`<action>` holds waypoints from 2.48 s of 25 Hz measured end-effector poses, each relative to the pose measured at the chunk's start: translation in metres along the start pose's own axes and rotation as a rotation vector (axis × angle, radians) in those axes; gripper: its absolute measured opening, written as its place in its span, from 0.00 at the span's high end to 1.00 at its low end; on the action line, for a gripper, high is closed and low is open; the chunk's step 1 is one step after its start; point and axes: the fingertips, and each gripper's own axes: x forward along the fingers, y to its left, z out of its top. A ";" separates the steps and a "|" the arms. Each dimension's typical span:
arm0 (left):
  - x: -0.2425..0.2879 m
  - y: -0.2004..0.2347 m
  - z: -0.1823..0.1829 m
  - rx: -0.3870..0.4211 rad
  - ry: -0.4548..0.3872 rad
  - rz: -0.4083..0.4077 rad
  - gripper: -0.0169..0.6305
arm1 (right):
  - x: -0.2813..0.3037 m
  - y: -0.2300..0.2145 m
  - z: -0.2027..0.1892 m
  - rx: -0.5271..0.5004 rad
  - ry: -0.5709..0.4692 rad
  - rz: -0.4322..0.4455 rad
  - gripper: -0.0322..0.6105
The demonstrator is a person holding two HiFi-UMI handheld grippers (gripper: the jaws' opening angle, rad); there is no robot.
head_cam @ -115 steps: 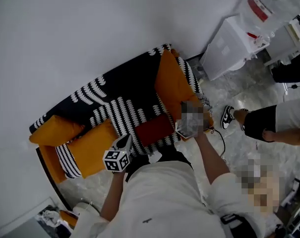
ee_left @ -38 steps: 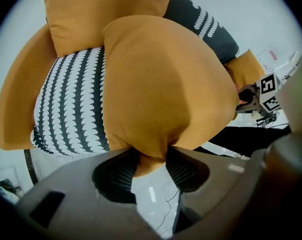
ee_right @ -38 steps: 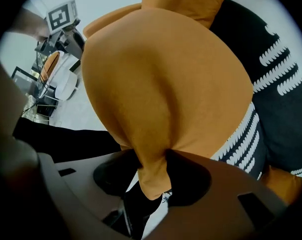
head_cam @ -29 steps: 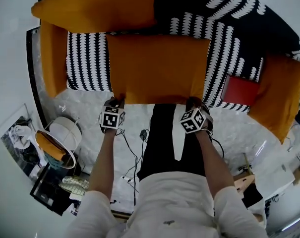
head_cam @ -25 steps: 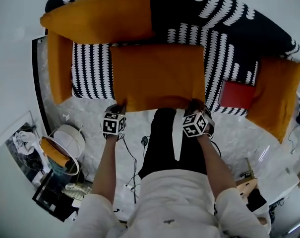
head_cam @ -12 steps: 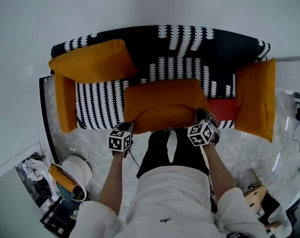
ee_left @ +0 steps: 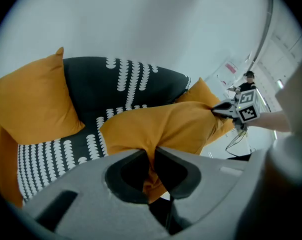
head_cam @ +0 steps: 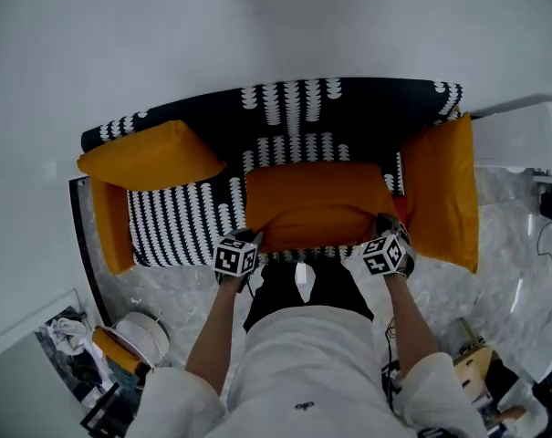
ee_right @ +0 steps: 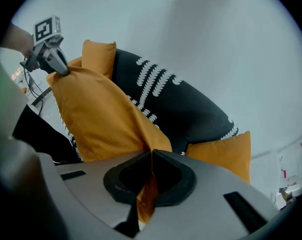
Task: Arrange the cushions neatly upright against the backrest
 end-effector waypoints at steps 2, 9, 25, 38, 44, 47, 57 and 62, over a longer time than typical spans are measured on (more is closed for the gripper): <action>0.012 -0.010 0.008 -0.015 0.031 -0.003 0.91 | 0.010 -0.017 -0.004 -0.012 0.016 0.031 0.93; 0.044 -0.003 0.035 -0.088 0.044 0.069 0.90 | 0.049 -0.053 0.012 -0.097 0.010 0.132 0.93; 0.049 0.079 0.176 -0.239 -0.258 0.307 0.78 | 0.123 -0.134 0.135 -0.281 -0.192 -0.052 0.93; -0.012 0.056 0.217 -0.010 -0.362 0.400 0.76 | 0.139 -0.191 0.213 -0.281 -0.335 -0.254 0.93; -0.023 0.026 0.213 0.030 -0.416 0.351 0.77 | 0.109 -0.207 0.236 -0.275 -0.416 -0.349 0.93; -0.028 0.014 0.211 0.043 -0.438 0.331 0.77 | 0.085 -0.212 0.238 -0.224 -0.456 -0.353 0.93; -0.080 -0.041 0.206 0.104 -0.567 0.276 0.90 | -0.041 -0.141 0.225 -0.011 -0.641 -0.030 0.94; -0.122 -0.062 0.193 0.113 -0.674 0.244 0.95 | -0.111 -0.080 0.223 0.078 -0.719 0.154 0.94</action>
